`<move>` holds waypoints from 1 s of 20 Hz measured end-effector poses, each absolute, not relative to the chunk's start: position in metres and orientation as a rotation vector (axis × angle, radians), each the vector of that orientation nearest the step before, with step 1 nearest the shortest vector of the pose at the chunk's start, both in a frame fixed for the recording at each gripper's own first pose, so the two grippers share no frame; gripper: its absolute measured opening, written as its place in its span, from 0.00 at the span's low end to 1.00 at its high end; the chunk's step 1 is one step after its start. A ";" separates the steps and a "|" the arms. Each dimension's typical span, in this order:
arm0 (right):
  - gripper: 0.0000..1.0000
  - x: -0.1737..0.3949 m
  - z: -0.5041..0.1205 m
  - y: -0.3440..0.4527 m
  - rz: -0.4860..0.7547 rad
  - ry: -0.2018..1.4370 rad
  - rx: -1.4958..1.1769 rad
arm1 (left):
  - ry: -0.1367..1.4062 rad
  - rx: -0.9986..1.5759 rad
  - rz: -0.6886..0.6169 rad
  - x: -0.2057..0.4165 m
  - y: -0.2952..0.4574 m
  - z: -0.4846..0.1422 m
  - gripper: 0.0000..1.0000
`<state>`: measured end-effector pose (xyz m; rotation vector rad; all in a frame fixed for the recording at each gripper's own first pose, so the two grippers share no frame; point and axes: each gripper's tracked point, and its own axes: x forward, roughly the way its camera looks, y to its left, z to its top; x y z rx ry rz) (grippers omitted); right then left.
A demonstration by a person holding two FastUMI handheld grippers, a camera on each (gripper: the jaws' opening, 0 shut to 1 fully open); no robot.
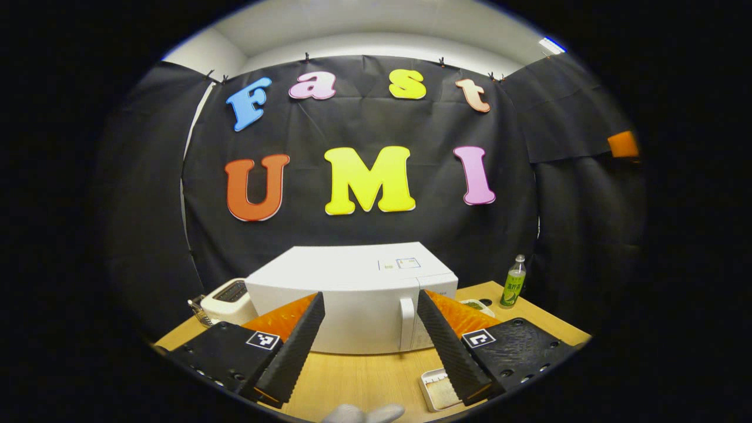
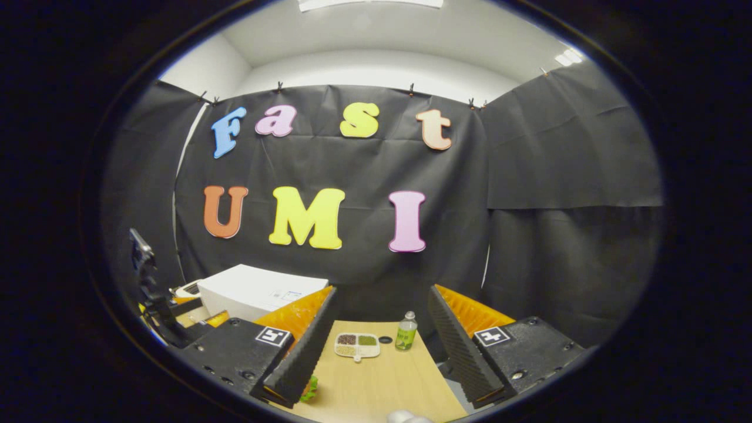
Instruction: Open the microwave oven with the left hand, put the food in, and close the microwave oven.
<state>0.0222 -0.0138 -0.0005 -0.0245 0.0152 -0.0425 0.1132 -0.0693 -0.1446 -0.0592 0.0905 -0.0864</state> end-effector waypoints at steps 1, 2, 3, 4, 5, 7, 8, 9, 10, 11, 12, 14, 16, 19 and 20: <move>0.99 0.020 -0.001 -0.015 -0.048 0.021 -0.031 | 0.108 -0.060 -0.087 0.122 -0.075 -0.160 0.96; 0.99 0.019 -0.004 -0.016 -0.053 0.032 -0.038 | 0.123 -0.060 -0.091 0.132 -0.081 -0.173 0.96; 0.99 0.016 -0.006 -0.017 -0.058 0.040 -0.037 | 0.128 -0.062 -0.098 0.142 -0.088 -0.184 0.96; 0.99 0.014 -0.008 -0.019 -0.066 0.049 -0.036 | 0.131 -0.060 -0.098 0.154 -0.093 -0.194 0.96; 0.99 0.012 -0.010 -0.021 -0.078 0.058 -0.037 | 0.134 -0.057 -0.096 0.166 -0.097 -0.202 0.96; 0.99 0.009 -0.014 -0.025 -0.102 0.075 -0.039 | 0.139 -0.065 -0.091 0.187 -0.105 -0.218 0.87; 0.99 0.007 -0.017 -0.027 -0.110 0.081 -0.045 | 0.147 -0.064 -0.093 0.196 -0.109 -0.226 0.95; 0.99 0.005 -0.018 -0.028 -0.118 0.088 -0.057 | 0.145 -0.058 -0.090 0.203 -0.112 -0.231 0.94; 0.99 0.004 -0.021 -0.030 -0.125 0.093 -0.072 | 0.146 -0.052 -0.096 0.208 -0.116 -0.234 0.93; 0.99 0.004 -0.020 -0.030 -0.128 0.095 -0.081 | 0.137 -0.052 -0.094 0.213 -0.117 -0.235 0.88; 0.99 0.005 -0.020 -0.031 -0.133 0.096 -0.082 | 0.124 -0.051 -0.094 0.218 -0.119 -0.236 0.84; 0.99 0.005 -0.022 -0.029 -0.133 0.105 -0.073 | 0.133 -0.040 -0.073 0.225 -0.118 -0.245 0.73; 0.99 0.004 -0.023 -0.025 -0.126 0.111 -0.073 | 0.125 -0.059 -0.102 0.229 -0.126 -0.244 0.65; 0.99 0.004 -0.021 -0.022 -0.120 0.113 -0.087 | 0.122 -0.084 -0.140 0.227 -0.134 -0.242 0.29; 0.99 0.004 -0.020 -0.020 -0.117 0.113 -0.092 | 0.119 -0.090 -0.141 0.227 -0.135 -0.242 0.31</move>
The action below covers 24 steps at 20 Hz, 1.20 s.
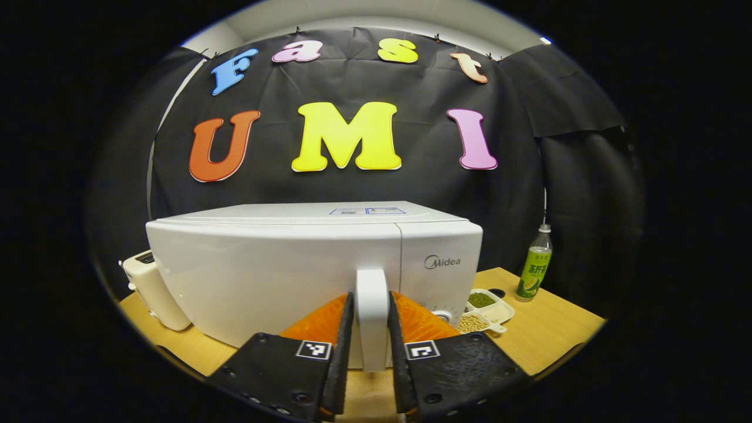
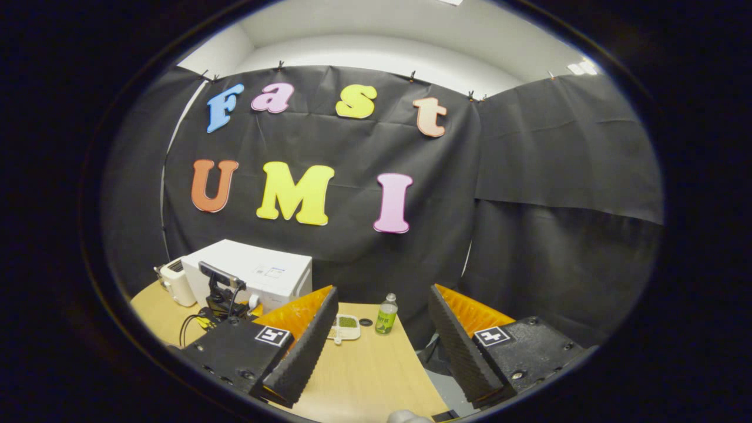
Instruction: Open the microwave oven with the left hand, put the food in, and close the microwave oven.
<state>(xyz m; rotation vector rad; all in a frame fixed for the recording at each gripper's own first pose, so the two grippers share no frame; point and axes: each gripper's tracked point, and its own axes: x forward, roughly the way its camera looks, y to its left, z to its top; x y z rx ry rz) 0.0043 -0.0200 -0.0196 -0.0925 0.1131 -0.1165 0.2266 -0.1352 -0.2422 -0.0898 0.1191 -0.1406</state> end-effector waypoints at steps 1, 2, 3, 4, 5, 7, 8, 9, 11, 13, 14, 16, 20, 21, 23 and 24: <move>0.99 0.003 -0.018 -0.018 -0.112 0.112 -0.101 | 0.131 -0.097 -0.149 0.226 -0.134 -0.244 0.24; 0.99 0.003 -0.018 -0.018 -0.110 0.116 -0.111 | 0.130 -0.109 -0.157 0.226 -0.134 -0.243 0.21; 0.99 0.002 -0.017 -0.016 -0.103 0.118 -0.119 | 0.141 -0.129 -0.163 0.225 -0.134 -0.243 0.18; 0.94 0.002 -0.016 -0.013 -0.096 0.120 -0.123 | 0.153 -0.140 -0.168 0.223 -0.134 -0.245 0.13; 0.96 0.001 -0.014 -0.009 -0.086 0.118 -0.123 | 0.154 -0.141 -0.174 0.225 -0.134 -0.244 0.09; 0.97 0.001 -0.012 -0.007 -0.077 0.113 -0.123 | 0.165 -0.137 -0.194 0.222 -0.134 -0.243 0.04; 0.96 0.000 -0.011 -0.005 -0.071 0.109 -0.123 | 0.170 -0.144 -0.204 0.221 -0.135 -0.244 0.04; 1.00 -0.001 -0.010 -0.002 -0.063 0.106 -0.125 | 0.189 -0.151 -0.214 0.216 -0.134 -0.246 0.04; 0.96 0.001 -0.008 0.002 -0.047 0.098 -0.134 | 0.171 -0.125 -0.235 0.190 -0.129 -0.245 0.05; 1.00 0.002 -0.008 0.007 -0.027 0.093 -0.144 | 0.154 -0.100 -0.262 0.162 -0.120 -0.246 0.04; 0.96 0.001 -0.009 0.012 -0.009 0.091 -0.140 | 0.159 -0.103 -0.274 0.149 -0.114 -0.247 0.04; 0.97 0.002 -0.009 0.021 0.023 0.084 -0.126 | 0.174 -0.098 -0.284 0.121 -0.099 -0.248 0.04; 0.97 -0.002 -0.010 0.035 0.071 0.079 -0.108 | 0.213 -0.099 -0.233 0.081 -0.062 -0.254 0.09; 0.97 -0.003 -0.010 0.037 0.077 0.077 -0.107 | 0.225 -0.097 -0.214 0.075 -0.052 -0.256 0.29; 0.96 -0.007 -0.008 0.039 0.082 0.066 -0.122 | 0.227 -0.089 -0.183 0.063 -0.033 -0.256 0.54; 0.96 -0.008 -0.005 0.040 0.084 0.057 -0.130 | 0.232 -0.080 -0.160 0.060 -0.022 -0.257 0.65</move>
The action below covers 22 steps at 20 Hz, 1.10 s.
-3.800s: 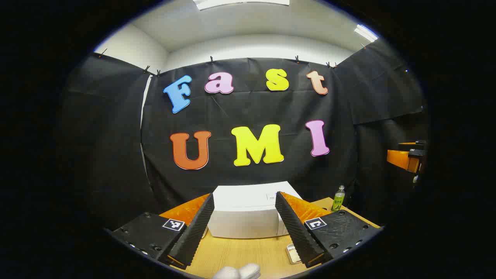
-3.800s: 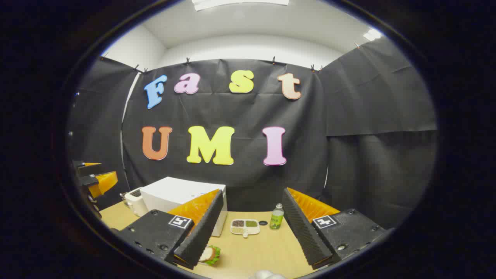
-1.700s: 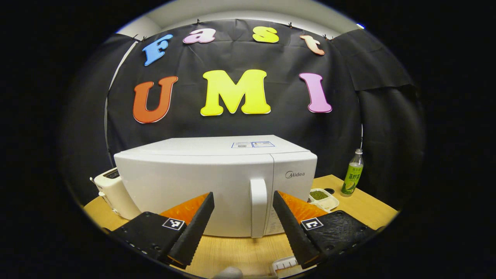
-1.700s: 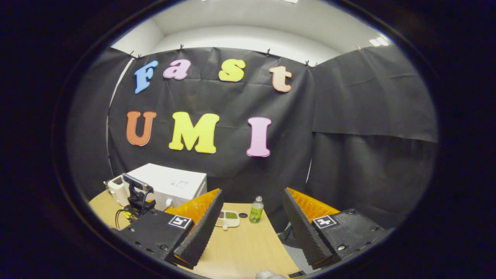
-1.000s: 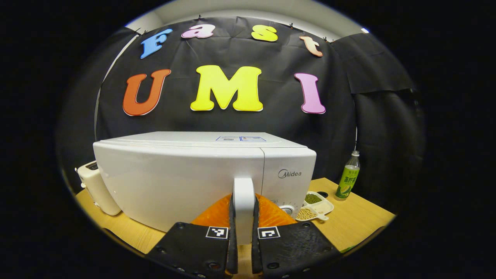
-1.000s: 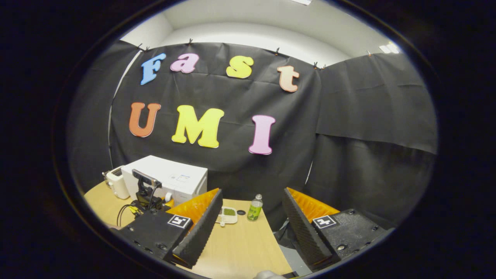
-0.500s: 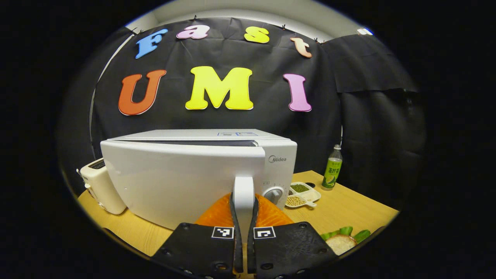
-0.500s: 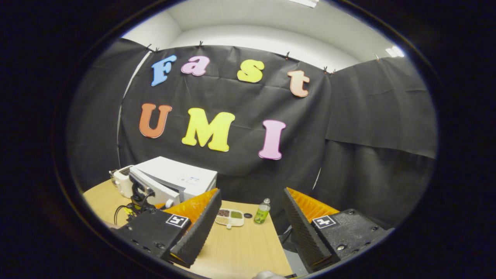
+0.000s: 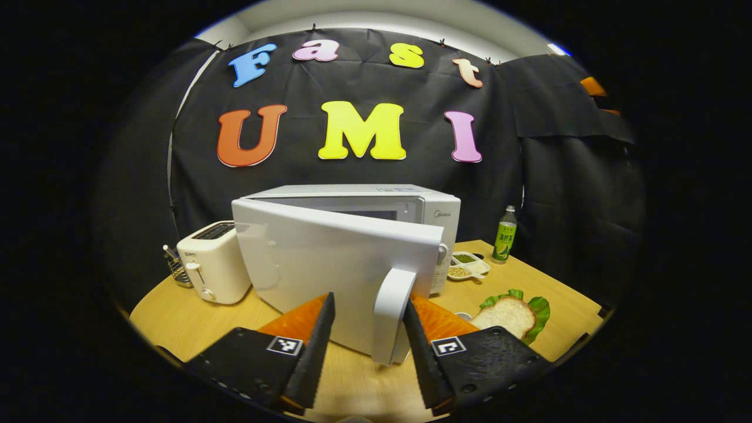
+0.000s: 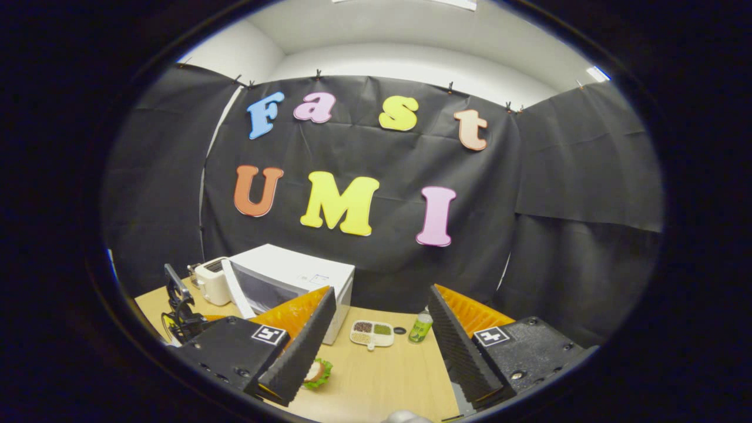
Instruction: Open the microwave oven with the left hand, put the food in, and close the microwave oven.
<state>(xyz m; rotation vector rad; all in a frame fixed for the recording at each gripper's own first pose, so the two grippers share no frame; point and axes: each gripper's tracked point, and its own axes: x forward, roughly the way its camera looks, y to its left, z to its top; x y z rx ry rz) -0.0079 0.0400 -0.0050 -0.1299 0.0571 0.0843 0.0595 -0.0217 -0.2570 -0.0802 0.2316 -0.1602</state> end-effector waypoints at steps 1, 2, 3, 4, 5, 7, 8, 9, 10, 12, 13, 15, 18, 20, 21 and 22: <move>1.00 -0.009 -0.004 0.042 0.087 0.051 -0.135 | 0.232 -0.080 -0.155 0.056 -0.013 -0.256 0.78; 0.96 -0.010 -0.003 0.045 0.093 0.047 -0.137 | 0.241 -0.082 -0.156 0.053 -0.011 -0.258 0.90; 0.96 -0.012 -0.002 0.048 0.098 0.043 -0.135 | 0.242 -0.079 -0.150 0.047 -0.007 -0.256 0.98; 0.96 -0.013 0.000 0.051 0.104 0.041 -0.135 | 0.239 -0.072 -0.139 0.043 -0.002 -0.257 0.98; 0.96 -0.013 -0.002 0.053 0.108 0.040 -0.133 | 0.239 -0.059 -0.127 0.039 0.004 -0.257 0.89; 0.96 -0.013 -0.005 0.060 0.120 0.041 -0.128 | 0.240 -0.050 -0.110 0.029 0.015 -0.258 0.98; 1.00 -0.014 -0.008 0.065 0.130 0.045 -0.123 | 0.243 -0.048 -0.103 0.023 0.022 -0.259 0.98; 1.00 -0.015 -0.011 0.070 0.139 0.050 -0.120 | 0.246 -0.042 -0.094 0.017 0.029 -0.259 0.97; 0.96 -0.015 -0.013 0.075 0.149 0.050 -0.114 | 0.247 -0.031 -0.083 0.011 0.038 -0.260 0.97; 1.00 -0.016 -0.018 0.084 0.168 0.055 -0.095 | 0.249 -0.012 -0.053 -0.003 0.059 -0.261 0.97; 0.97 -0.017 -0.024 0.087 0.175 0.067 -0.091 | 0.253 -0.006 -0.034 -0.010 0.071 -0.262 0.97; 0.96 -0.017 -0.031 0.100 0.203 0.089 -0.084 | 0.266 -0.002 0.016 -0.023 0.098 -0.266 0.97; 0.96 -0.014 -0.034 0.113 0.230 0.097 -0.088 | 0.281 0.003 0.085 -0.040 0.135 -0.270 0.97; 1.00 -0.013 -0.037 0.121 0.245 0.099 -0.086 | 0.294 -0.006 0.133 -0.051 0.160 -0.274 0.97; 0.96 -0.012 -0.041 0.125 0.252 0.107 -0.087 | 0.297 -0.010 0.157 -0.056 0.171 -0.274 0.97; 1.00 -0.012 -0.043 0.129 0.264 0.107 -0.085 | 0.293 -0.008 0.177 -0.061 0.182 -0.272 0.97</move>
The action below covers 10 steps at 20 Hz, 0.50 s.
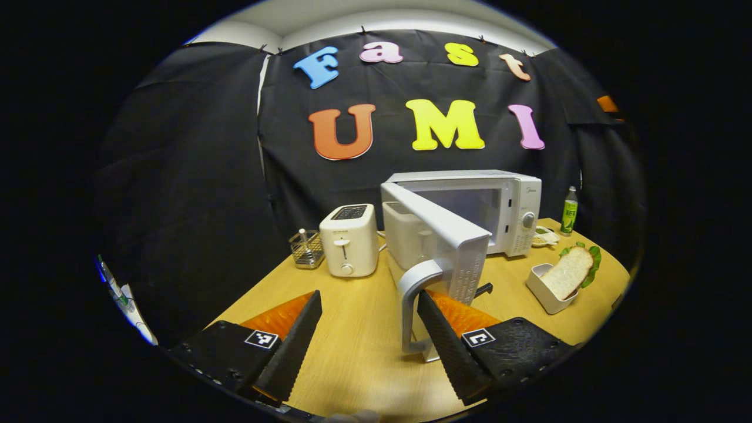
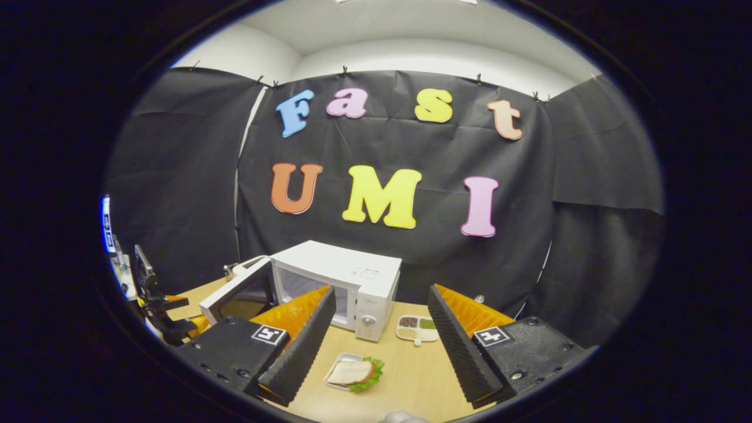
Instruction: Open the microwave oven with the left hand, put the food in, and close the microwave oven.
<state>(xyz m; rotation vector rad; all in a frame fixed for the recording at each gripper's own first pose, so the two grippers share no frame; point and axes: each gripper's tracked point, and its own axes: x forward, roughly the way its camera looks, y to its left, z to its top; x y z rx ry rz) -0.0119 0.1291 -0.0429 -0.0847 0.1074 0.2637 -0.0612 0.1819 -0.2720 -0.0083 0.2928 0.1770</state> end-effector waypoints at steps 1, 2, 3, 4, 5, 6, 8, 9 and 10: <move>0.97 -0.011 -0.043 0.133 0.272 0.102 -0.081 | 0.286 0.001 0.195 -0.065 0.191 -0.270 0.97; 0.96 -0.009 -0.047 0.134 0.273 0.106 -0.084 | 0.281 0.009 0.208 -0.068 0.200 -0.268 0.97; 0.96 -0.007 -0.054 0.135 0.278 0.117 -0.088 | 0.279 0.014 0.222 -0.072 0.208 -0.265 0.97; 0.96 -0.006 -0.059 0.135 0.280 0.126 -0.086 | 0.276 0.018 0.232 -0.076 0.214 -0.263 0.97; 1.00 -0.004 -0.064 0.136 0.284 0.134 -0.084 | 0.274 0.024 0.242 -0.081 0.219 -0.260 0.97; 0.96 -0.004 -0.069 0.134 0.283 0.143 -0.083 | 0.269 0.028 0.248 -0.084 0.222 -0.256 0.97; 0.96 -0.002 -0.082 0.132 0.301 0.153 -0.072 | 0.254 0.036 0.244 -0.089 0.221 -0.248 0.97; 0.96 0.000 -0.091 0.132 0.311 0.163 -0.063 | 0.250 0.037 0.238 -0.089 0.217 -0.245 0.97; 0.96 0.003 -0.100 0.130 0.325 0.179 -0.051 | 0.244 0.037 0.233 -0.090 0.215 -0.240 0.97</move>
